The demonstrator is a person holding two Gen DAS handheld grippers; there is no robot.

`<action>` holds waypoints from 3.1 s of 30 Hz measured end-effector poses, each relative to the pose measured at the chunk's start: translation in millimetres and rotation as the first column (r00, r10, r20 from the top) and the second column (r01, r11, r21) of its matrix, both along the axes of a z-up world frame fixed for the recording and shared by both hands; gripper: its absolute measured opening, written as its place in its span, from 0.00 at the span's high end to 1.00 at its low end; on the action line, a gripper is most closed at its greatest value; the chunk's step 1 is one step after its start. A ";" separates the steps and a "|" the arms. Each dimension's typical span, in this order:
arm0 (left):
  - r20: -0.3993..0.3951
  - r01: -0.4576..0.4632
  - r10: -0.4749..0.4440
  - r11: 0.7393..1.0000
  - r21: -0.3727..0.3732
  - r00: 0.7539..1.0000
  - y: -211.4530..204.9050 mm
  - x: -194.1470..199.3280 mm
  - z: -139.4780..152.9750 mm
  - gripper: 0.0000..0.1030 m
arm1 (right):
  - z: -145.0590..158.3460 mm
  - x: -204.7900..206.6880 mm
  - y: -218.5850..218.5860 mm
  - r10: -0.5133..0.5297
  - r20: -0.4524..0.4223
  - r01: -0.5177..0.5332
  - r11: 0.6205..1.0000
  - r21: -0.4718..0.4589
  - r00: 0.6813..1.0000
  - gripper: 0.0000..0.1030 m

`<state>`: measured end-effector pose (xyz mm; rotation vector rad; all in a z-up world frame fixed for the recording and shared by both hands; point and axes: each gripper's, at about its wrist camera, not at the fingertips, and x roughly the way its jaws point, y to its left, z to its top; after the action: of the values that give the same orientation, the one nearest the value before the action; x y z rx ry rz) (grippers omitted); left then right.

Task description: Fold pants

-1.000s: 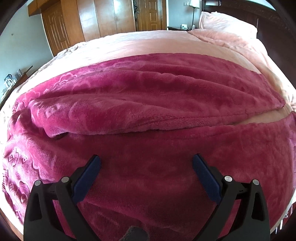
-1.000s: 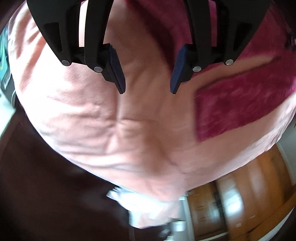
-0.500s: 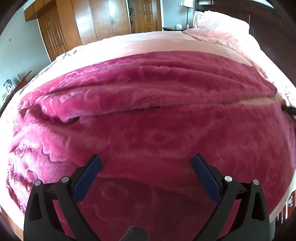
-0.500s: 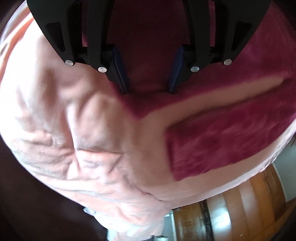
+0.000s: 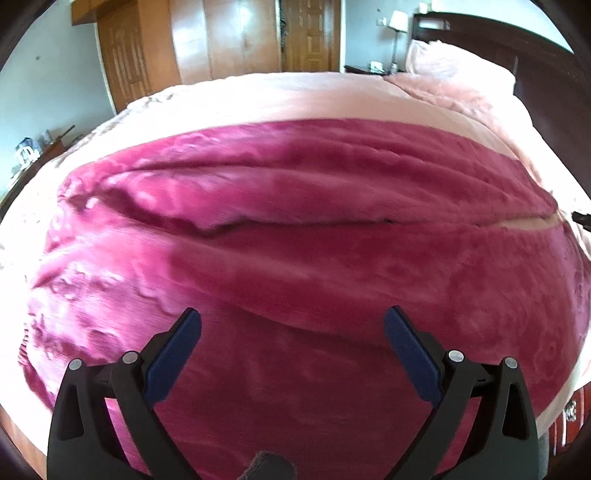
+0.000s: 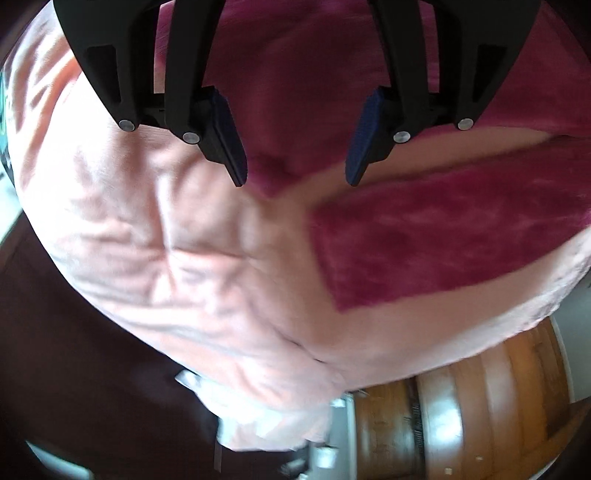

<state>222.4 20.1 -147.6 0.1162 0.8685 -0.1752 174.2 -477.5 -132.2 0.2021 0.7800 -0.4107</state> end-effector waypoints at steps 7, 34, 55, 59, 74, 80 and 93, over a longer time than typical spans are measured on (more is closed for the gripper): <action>-0.009 -0.149 0.148 0.989 -0.011 0.989 63.1 11.4 -0.9 0.05 | 4.8 18.6 80.2 0.138 0.032 -0.141 0.983 0.114 0.990 0.45; -0.083 -0.256 0.250 0.964 -0.075 0.965 152.2 31.7 0.6 0.05 | -19.8 44.4 149.0 0.166 -0.003 -0.164 0.980 0.108 0.986 0.41; -0.020 -0.430 0.435 0.881 -0.196 0.900 349.3 214.8 26.8 0.05 | -15.2 100.2 189.8 0.193 0.003 -0.192 0.976 0.101 0.981 0.41; -0.072 -0.438 0.432 0.877 -0.197 0.899 358.2 235.8 5.5 0.06 | -18.3 104.6 184.4 0.177 -0.002 -0.175 0.976 0.126 0.984 0.41; -0.020 -0.296 0.302 0.915 -0.274 0.953 345.6 226.4 34.2 0.81 | -8.7 98.9 89.9 0.001 0.016 -0.004 0.983 0.185 1.000 0.41; 0.025 -0.268 0.293 0.904 -0.333 0.956 348.2 197.3 67.9 0.81 | 6.6 125.3 9.4 -0.107 0.028 0.094 0.951 0.296 0.994 0.41; 0.019 -0.314 0.331 0.910 -0.272 0.943 333.2 175.6 84.2 0.81 | -48.4 207.7 -68.4 -0.094 -0.103 0.113 0.973 0.199 0.990 0.38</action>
<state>398.0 353.3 -63.4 -0.2727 0.7799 0.0246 381.9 -545.8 -180.6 0.4205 0.9064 -0.4411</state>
